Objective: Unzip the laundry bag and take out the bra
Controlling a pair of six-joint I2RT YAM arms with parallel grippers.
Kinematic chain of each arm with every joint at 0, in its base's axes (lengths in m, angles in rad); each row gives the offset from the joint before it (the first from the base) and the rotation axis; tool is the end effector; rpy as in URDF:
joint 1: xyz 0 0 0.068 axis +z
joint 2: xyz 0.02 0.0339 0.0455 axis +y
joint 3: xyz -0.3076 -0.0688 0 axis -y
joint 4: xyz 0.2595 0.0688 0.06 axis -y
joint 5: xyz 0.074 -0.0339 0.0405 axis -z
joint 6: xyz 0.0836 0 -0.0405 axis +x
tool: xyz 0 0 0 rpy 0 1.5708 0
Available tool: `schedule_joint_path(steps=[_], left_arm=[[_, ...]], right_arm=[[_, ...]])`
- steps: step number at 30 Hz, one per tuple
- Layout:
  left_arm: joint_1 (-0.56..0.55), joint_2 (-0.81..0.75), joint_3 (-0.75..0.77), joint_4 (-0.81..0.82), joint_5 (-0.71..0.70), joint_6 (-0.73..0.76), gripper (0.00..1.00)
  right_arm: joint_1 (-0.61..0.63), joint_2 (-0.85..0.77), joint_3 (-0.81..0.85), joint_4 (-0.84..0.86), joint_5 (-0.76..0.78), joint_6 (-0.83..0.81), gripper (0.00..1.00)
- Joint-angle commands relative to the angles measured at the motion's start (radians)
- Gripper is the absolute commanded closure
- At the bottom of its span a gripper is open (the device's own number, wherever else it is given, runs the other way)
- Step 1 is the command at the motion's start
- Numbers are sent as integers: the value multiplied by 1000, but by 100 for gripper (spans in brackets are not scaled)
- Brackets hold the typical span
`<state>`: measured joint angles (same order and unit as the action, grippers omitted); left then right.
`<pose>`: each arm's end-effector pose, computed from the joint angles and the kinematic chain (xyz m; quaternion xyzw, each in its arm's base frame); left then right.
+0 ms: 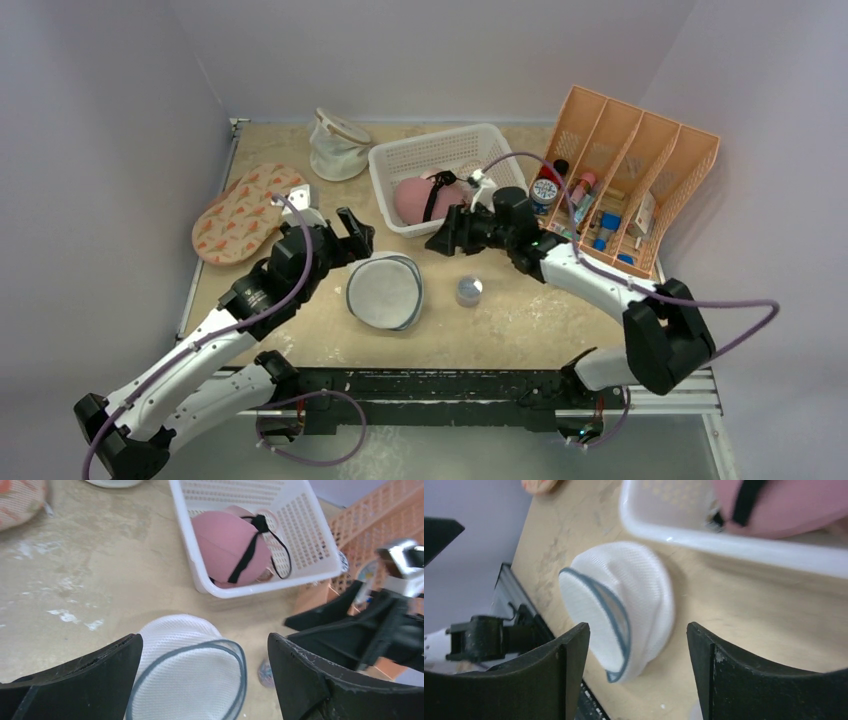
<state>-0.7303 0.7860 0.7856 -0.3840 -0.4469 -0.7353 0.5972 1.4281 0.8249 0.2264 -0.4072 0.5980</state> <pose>0.1736 -0.1069 0.3350 -0.1259 0.8082 -0.2281 0.5281 0.2825 0.2322 0.2647 -0.1133 0.8100 0.4480 0.3610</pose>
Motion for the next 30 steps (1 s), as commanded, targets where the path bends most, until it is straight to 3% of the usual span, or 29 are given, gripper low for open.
schedule_joint_path(steps=[1,4,10,12,15,22,30], left_arm=[[71,8,32,41,-78,75,2],[193,46,54,82,24,119,0],[580,174,137,144,380,125,3],[660,194,193,149,453,146,5],[675,193,307,111,434,235,6],[643,155,585,-22,356,415,7],[466,58,646,-24,247,546,7]], right_arm=[[-125,-132,0,-81,56,-92,24],[-228,-219,15,-155,85,-144,18],[-474,-382,73,-324,137,-230,2],[-572,-465,96,-371,138,-253,0],[-637,-563,175,-450,177,-291,0],[-642,-772,366,-540,353,-387,0],[-576,-909,445,-539,522,-554,0]])
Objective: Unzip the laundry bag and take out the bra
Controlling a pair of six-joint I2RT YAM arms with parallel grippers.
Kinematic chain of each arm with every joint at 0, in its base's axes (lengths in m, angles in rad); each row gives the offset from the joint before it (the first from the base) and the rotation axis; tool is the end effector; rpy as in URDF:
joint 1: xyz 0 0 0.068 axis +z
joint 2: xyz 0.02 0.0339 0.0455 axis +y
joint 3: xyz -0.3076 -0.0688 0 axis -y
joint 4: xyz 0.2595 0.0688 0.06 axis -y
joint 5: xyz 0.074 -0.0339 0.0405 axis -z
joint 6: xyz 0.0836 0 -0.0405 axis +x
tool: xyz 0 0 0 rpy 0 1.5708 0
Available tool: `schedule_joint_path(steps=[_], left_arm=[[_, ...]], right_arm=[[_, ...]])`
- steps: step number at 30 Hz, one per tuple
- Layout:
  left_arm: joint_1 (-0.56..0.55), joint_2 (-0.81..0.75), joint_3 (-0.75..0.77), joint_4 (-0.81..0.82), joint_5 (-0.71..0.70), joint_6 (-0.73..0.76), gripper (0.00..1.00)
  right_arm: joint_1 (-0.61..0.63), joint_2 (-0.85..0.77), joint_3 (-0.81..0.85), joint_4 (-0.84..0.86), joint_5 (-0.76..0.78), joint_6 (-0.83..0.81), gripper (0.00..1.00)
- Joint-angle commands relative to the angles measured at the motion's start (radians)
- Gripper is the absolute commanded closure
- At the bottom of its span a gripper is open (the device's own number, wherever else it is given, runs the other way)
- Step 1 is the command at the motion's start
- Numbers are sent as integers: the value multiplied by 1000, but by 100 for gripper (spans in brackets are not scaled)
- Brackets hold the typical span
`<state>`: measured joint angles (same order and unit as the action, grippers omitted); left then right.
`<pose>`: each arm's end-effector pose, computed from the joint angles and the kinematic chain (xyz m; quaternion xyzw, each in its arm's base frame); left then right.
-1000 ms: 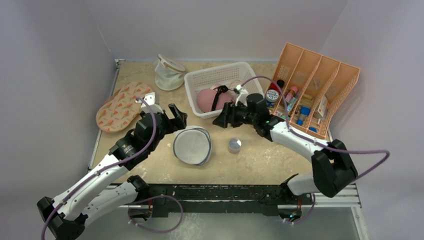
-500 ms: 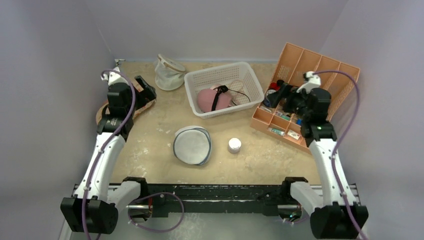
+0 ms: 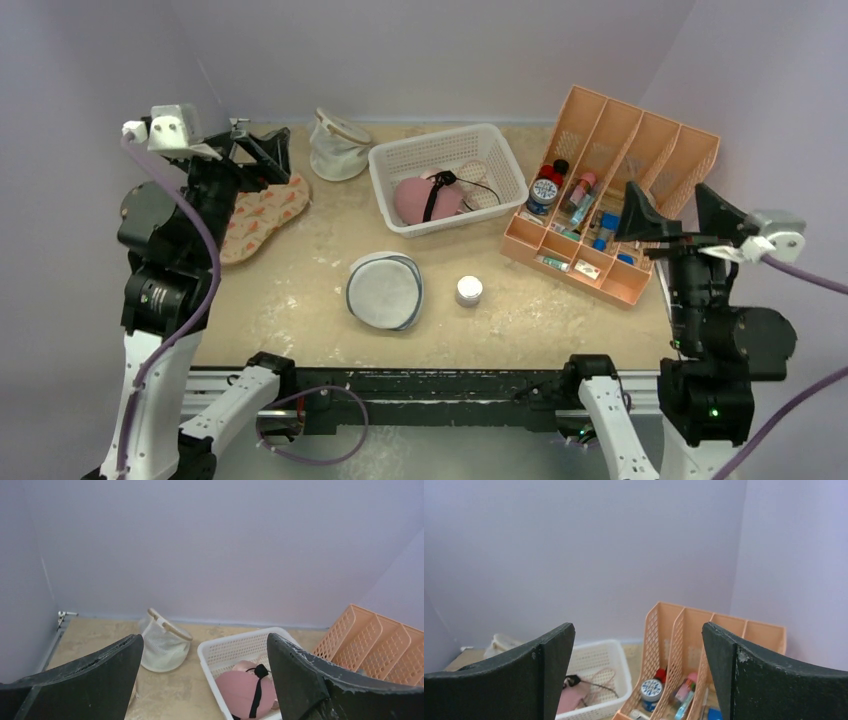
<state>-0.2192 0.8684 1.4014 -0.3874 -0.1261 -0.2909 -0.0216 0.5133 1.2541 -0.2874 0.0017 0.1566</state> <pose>0.1678 -0.0266 0.5546 -0.0710 0.6504 -0.1507 0.7411 0.0447 -0.0011 0.5530 0.0479 0.5279 0.0567 0.8460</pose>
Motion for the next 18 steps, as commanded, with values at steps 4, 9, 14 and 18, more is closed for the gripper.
schedule_joint_path(steps=[4,9,14,18], left_arm=[[-46,-49,27,-37,-90,95,7],[-46,-60,29,-52,-86,68,7],[-45,-58,29,-54,-85,57,7],[-46,-60,32,-58,-97,59,7]], right_arm=[[60,-34,2,-8,138,-127,0],[60,-11,17,-6,160,-103,0],[64,11,21,-1,137,-87,0],[75,17,26,-4,143,-89,0]])
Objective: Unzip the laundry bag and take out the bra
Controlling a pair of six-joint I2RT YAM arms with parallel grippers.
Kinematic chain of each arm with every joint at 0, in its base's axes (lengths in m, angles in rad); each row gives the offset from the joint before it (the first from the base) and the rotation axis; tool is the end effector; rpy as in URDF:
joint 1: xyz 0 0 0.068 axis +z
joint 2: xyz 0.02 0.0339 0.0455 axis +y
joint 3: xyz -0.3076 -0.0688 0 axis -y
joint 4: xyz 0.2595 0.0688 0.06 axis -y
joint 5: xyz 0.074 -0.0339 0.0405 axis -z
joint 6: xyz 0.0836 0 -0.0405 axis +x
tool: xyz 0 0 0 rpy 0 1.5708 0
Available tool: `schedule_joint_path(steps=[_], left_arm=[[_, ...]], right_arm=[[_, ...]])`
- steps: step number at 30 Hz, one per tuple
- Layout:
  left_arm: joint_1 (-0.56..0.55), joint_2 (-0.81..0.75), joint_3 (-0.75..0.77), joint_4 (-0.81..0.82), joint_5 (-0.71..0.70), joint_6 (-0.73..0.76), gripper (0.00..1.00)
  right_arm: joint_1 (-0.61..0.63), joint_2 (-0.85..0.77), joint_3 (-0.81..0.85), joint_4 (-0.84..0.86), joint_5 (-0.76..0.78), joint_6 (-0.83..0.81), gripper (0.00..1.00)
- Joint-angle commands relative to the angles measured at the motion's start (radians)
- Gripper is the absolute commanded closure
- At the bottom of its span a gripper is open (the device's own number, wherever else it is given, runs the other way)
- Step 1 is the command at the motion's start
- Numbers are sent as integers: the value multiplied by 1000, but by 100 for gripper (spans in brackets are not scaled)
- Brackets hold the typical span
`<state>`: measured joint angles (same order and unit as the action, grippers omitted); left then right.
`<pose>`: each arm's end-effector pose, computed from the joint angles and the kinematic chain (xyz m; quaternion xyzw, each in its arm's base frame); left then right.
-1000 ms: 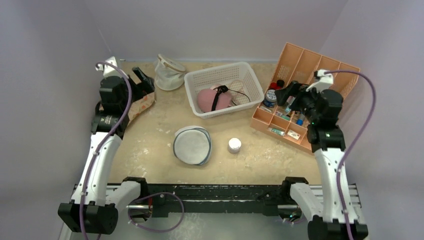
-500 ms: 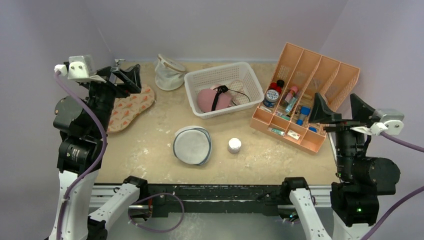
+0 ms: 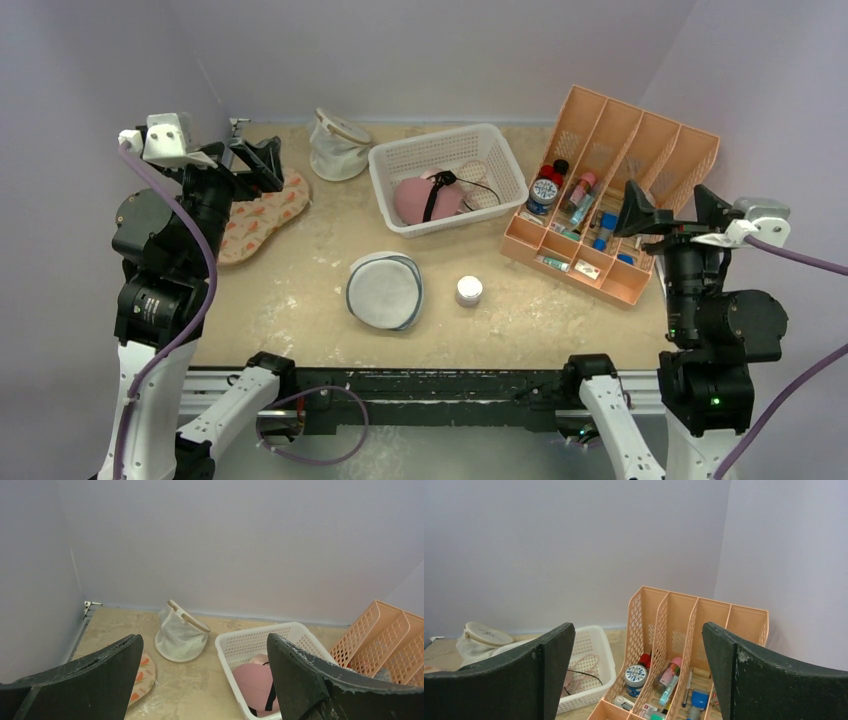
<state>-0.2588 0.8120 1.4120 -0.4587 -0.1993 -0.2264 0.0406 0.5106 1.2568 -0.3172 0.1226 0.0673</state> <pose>0.1425 -0.0206 0.5547 -0.0646 0.6533 -0.1172 0.7452 0.0446 -0.0084 0.5493 0.0587 0.5386 0.0122 0.8404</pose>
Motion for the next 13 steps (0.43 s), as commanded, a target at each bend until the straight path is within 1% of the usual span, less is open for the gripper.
schedule_joint_path(steps=[1,6,10,13], left_arm=[[-6,-4,21,14,-27,-4,7],[-6,0,21,6,-32,-2,7],[-5,-2,14,5,-31,-9,7],[-7,-5,13,6,-28,-14,7]], right_arm=[[14,20,25,23,24,1,0],[17,21,28,23,37,12,0],[19,7,5,37,6,-18,0],[20,25,29,17,60,-4,0]])
